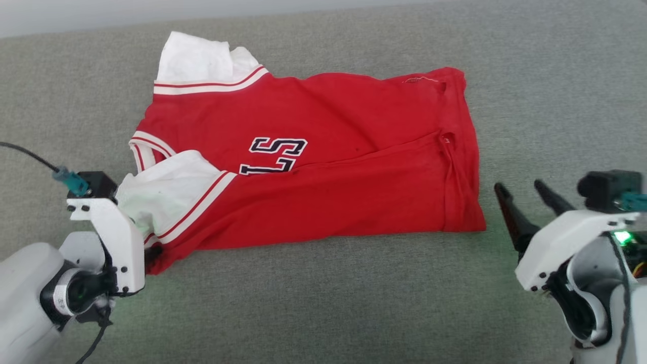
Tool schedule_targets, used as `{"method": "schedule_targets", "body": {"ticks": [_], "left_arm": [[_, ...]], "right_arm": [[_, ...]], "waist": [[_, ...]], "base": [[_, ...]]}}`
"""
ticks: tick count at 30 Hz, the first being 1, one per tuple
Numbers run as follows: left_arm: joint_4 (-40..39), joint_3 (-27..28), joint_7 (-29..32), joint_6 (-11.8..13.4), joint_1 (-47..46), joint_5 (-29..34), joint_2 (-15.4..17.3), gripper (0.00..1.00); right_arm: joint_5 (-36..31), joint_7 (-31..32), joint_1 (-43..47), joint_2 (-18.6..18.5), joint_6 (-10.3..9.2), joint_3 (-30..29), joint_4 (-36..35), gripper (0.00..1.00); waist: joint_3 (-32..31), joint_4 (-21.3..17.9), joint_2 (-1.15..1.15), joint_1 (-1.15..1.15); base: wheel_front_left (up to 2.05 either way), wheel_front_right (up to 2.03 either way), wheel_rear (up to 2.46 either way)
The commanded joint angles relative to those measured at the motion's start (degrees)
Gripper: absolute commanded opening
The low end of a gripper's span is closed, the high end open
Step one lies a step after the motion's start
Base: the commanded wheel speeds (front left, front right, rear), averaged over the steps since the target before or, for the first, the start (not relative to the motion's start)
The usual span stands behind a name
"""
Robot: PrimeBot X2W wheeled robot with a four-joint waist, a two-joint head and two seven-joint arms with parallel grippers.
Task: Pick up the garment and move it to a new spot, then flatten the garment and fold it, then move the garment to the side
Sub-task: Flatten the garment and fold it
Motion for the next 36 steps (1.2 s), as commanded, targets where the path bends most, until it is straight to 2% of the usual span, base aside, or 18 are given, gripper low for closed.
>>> {"method": "schedule_targets", "body": {"ticks": [1, 6, 9, 15, 16, 17, 23, 29, 32, 36], "left_arm": [[1.0, -0.9, 0.1, -0.8, -0.3, 0.9, -2.0, 0.00], [3.1, -0.9, -0.6, -2.3, -2.9, 2.1, -3.8, 0.00], [3.9, -0.9, -0.8, -3.0, -3.7, 2.4, -4.5, 0.00], [5.9, -1.3, -1.2, -4.5, -5.1, 3.5, -6.4, 0.00], [6.2, -1.4, -1.4, -4.7, -5.4, 3.6, -6.7, 0.00], [6.5, -1.3, -1.5, -4.9, -5.6, 3.6, -6.9, 0.00], [7.4, -0.9, -1.9, -5.5, -5.9, 3.5, -6.8, 0.00], [3.5, -0.6, -0.9, -4.9, -4.8, 3.3, -3.7, 0.00], [-0.4, -0.8, 0.0, -3.4, -4.0, 3.3, -1.4, 0.00], [-7.0, -1.2, 1.5, 0.0, -1.8, 2.8, 2.1, 0.00]], "right_arm": [[0.9, 2.0, -1.4, -0.5, 0.00, 0.2, 1.7, 1.00], [1.9, 8.2, -5.0, -3.1, 0.01, 3.5, 8.1, 1.00], [2.4, 10.1, -6.6, -3.3, 0.00, 3.7, 11.1, 1.00], [3.2, 17.8, -9.0, -3.6, 0.09, 7.4, 19.0, 1.00], [3.4, 18.5, -9.2, -4.0, 0.15, 8.1, 19.6, 0.46], [3.5, 18.8, -9.6, -4.3, 0.14, 7.8, 20.1, 0.00], [5.4, 20.7, -11.9, -6.7, 0.13, 8.2, 19.1, 0.00], [11.0, 25.3, -10.2, -10.9, 0.12, 8.8, 13.6, 0.00], [12.9, 27.4, -7.9, -13.1, 0.12, 8.0, 9.9, 0.00], [14.6, 30.9, -4.0, -15.0, 0.00, 6.1, 4.6, 0.00]], "waist": [[0.5, 0.5, 0.00, 0.00], [1.4, 2.1, 0.00, 0.00], [1.8, 2.7, 0.00, 0.00], [2.3, 4.5, 0.00, 0.00], [2.4, 4.7, 0.00, 0.00], [2.4, 5.0, 0.00, 0.00], [2.0, 6.0, 0.00, 0.00], [0.3, 6.6, 0.00, 0.00], [-0.8, 7.0, 0.00, 0.00], [-1.7, 7.5, 0.00, 0.00]], "base": [[0.00, 0.00, 0.00], [0.00, 0.00, 0.00], [0.00, 0.00, 0.00], [0.00, 0.00, 0.00], [0.00, 0.00, 0.00], [0.00, 0.00, 0.00], [0.00, 0.00, 0.00], [0.00, 0.00, 0.00], [0.00, 0.00, 0.00], [0.00, 0.00, 0.00]]}}
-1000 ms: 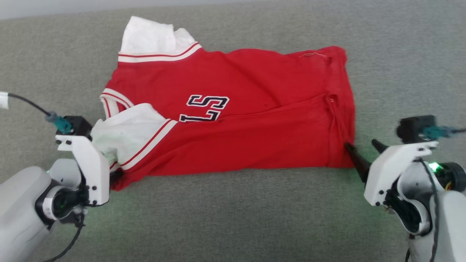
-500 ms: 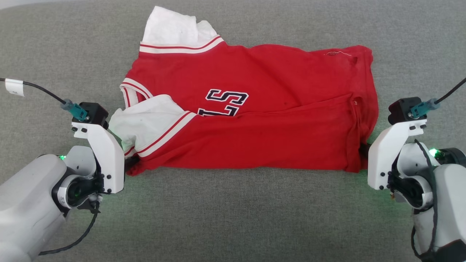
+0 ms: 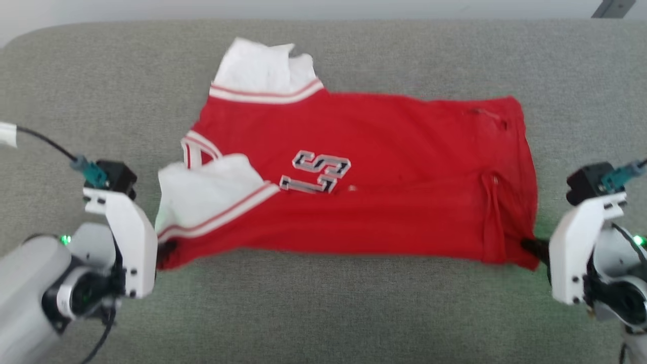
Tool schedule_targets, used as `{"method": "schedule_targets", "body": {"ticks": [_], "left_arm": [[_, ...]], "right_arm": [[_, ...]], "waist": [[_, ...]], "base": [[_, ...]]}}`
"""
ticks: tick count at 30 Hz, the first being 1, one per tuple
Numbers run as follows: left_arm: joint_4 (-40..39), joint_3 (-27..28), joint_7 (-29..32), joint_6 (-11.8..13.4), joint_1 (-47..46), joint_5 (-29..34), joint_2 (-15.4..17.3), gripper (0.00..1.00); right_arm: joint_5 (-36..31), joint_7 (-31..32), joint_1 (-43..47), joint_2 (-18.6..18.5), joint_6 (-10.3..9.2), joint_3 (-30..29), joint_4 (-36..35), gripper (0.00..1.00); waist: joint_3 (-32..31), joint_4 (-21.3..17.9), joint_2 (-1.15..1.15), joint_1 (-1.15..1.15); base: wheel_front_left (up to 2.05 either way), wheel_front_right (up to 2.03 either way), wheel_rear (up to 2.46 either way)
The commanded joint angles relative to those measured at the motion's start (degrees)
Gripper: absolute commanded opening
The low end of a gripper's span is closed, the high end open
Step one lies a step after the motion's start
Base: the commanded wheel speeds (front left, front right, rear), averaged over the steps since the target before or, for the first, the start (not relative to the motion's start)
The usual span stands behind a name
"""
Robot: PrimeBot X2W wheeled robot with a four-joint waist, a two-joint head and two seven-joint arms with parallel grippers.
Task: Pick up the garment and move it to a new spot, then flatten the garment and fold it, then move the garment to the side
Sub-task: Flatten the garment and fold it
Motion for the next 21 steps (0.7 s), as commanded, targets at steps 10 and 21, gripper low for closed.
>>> {"method": "schedule_targets", "body": {"ticks": [10, 21], "left_arm": [[-14.5, -1.3, 1.2, 9.0, 8.6, -2.8, 6.6, 0.00], [-11.1, -1.6, 0.9, 10.2, 9.6, -3.6, 4.9, 1.00]], "right_arm": [[-0.4, 7.8, 9.5, -1.3, -0.01, -5.6, -9.2, 0.00], [-2.3, 1.1, 10.3, 1.8, -0.01, -3.9, -4.7, 1.00]], "waist": [[-0.8, 0.4, 0.00, 0.00], [-0.6, 0.3, 0.00, 0.00]], "base": [[0.00, 0.00, 0.00], [0.00, 0.00, 0.00]]}}
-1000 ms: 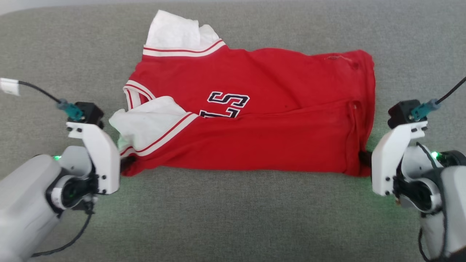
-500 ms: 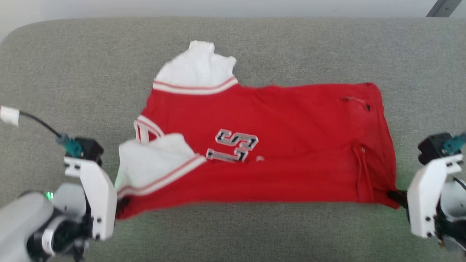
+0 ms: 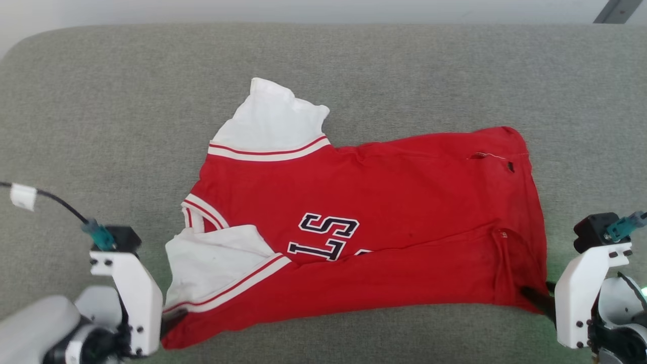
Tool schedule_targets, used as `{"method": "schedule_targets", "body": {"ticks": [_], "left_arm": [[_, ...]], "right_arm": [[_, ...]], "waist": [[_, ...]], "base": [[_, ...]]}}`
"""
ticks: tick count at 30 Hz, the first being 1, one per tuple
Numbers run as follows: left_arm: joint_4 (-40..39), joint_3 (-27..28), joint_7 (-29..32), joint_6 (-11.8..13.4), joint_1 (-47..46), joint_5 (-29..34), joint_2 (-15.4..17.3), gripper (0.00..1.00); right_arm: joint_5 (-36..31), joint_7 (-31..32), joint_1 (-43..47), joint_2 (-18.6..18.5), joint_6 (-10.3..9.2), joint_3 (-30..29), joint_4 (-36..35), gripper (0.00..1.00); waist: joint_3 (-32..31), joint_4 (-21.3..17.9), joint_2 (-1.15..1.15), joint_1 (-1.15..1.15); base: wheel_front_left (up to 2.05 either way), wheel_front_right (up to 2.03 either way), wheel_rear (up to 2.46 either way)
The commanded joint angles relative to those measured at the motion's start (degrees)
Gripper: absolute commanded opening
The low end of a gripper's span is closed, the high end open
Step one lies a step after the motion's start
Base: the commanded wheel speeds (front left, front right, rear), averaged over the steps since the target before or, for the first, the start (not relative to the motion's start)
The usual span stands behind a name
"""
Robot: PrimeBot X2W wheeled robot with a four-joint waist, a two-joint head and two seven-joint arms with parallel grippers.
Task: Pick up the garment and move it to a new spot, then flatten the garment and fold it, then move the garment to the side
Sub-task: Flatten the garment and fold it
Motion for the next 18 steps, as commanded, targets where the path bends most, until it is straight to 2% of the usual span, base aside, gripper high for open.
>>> {"method": "schedule_targets", "body": {"ticks": [1, 4, 9, 14, 18], "left_arm": [[0.1, 0.5, 0.2, 0.0, -1.2, 0.5, 0.5, 1.00], [-0.2, 1.6, 0.5, 0.2, -3.1, 1.0, 1.6, 1.00], [-1.1, 3.3, 1.0, -1.2, -7.7, 3.5, 4.2, 1.00], [1.3, 5.4, -0.7, -5.4, -14.1, 7.3, 3.8, 1.00], [5.9, 6.7, -1.8, -9.4, -19.1, 9.9, 2.3, 1.00]], "right_arm": [[-0.2, -0.8, -0.7, 0.2, 0.00, -0.1, 0.0, 1.00], [-1.2, -2.7, -1.3, -0.1, 0.00, -0.7, -1.4, 1.00], [-1.9, -7.8, -2.6, 2.3, 0.00, -3.2, -6.5, 1.00], [-4.7, -15.7, -4.1, 5.8, 0.00, -4.9, -11.8, 1.00], [-7.7, -25.0, -6.9, 9.2, 0.00, -5.4, -14.3, 1.00]], "waist": [[0.0, -0.3, 0.00, 0.00], [0.0, -1.0, 0.00, 0.00], [0.5, -2.7, 0.00, 0.00], [2.1, -5.3, 0.00, 0.00], [3.8, -8.1, 0.00, 0.00]], "base": [[0.00, 0.00, 0.00], [0.00, 0.00, 0.00], [0.00, 0.00, 0.00], [0.00, 0.00, 0.00], [0.00, 0.00, 0.00]]}}
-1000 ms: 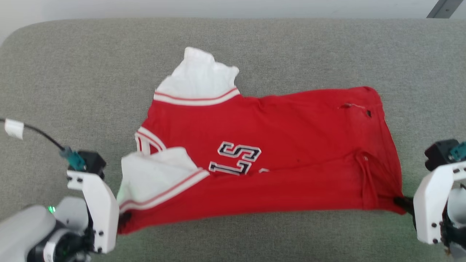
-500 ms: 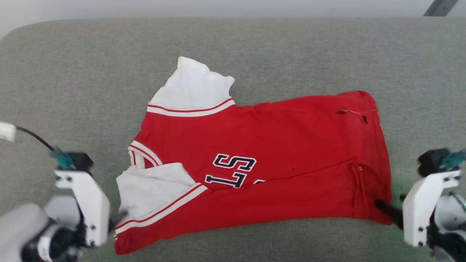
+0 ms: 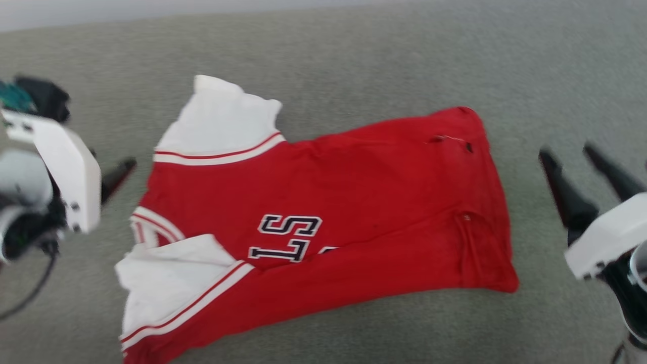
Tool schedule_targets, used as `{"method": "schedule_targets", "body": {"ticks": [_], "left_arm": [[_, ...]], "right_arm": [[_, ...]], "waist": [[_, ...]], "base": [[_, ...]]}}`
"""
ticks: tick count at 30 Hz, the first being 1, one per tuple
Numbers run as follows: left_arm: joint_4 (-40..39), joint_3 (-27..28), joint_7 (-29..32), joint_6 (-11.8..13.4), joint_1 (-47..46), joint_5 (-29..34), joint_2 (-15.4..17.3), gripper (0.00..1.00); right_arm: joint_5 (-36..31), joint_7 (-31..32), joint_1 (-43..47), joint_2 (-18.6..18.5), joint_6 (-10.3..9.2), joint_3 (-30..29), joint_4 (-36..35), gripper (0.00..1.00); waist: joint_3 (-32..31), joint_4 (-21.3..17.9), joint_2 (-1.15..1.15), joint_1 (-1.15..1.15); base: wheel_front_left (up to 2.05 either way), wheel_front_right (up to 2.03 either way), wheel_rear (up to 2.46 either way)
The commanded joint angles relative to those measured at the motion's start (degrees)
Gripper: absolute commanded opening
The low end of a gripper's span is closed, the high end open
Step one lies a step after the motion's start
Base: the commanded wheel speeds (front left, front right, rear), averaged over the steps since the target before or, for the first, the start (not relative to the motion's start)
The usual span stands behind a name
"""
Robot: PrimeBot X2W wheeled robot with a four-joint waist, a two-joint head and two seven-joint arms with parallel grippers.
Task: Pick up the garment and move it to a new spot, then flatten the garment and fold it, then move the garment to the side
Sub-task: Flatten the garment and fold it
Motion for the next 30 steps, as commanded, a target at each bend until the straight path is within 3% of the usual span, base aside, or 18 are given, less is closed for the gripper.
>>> {"method": "schedule_targets", "body": {"ticks": [1, 6, 13, 21, 27, 28, 30], "left_arm": [[1.8, 0.5, -0.4, -1.3, -2.2, 1.4, -0.9, 1.00], [9.2, 0.9, -0.4, -5.7, -8.1, 3.9, -3.4, 1.00], [20.1, 0.6, 2.3, -8.2, -14.3, 5.1, -7.2, 1.00], [30.3, 0.4, 5.8, -8.8, -17.6, 3.6, -11.2, 1.00], [36.1, -1.8, 10.8, -8.6, -17.9, 3.4, -15.6, 1.00], [36.6, -2.1, 11.7, -9.0, -17.9, 3.1, -16.5, 0.00], [37.3, -2.4, 12.4, -9.5, -18.5, 3.2, -17.5, 0.00]], "right_arm": [[-1.3, -3.7, -1.6, 1.5, 0.00, -0.3, -0.6, 1.00], [-4.8, -15.2, -5.3, 4.9, 0.00, 0.9, 0.0, 1.00], [-5.3, -23.2, -8.1, 6.3, 0.00, 4.1, 2.1, 1.00], [-4.2, -23.4, -10.8, 6.3, 0.00, 6.3, 6.0, 1.00], [-3.8, -19.5, -15.5, 6.4, 0.00, 8.9, 11.2, 1.00], [-3.6, -18.4, -16.7, 6.3, 0.00, 9.2, 12.6, 1.00], [-3.5, -15.7, -19.3, 5.6, 0.00, 11.2, 15.7, 1.00]], "waist": [[1.7, -2.4, 0.00, 0.00], [4.2, -6.3, 0.00, 0.00], [7.9, -10.5, 0.00, 0.00], [10.8, -12.3, 0.00, 0.00], [12.3, -11.9, 0.00, 0.00], [12.6, -11.8, 0.00, 0.00], [13.0, -11.3, 0.00, 0.00]], "base": [[0.00, 0.00, 0.00], [0.00, 0.00, 0.00], [0.00, 0.00, 0.00], [0.00, 0.00, 0.00], [0.00, 0.00, 0.00], [0.00, 0.00, 0.00], [0.00, 0.00, 0.00]]}}
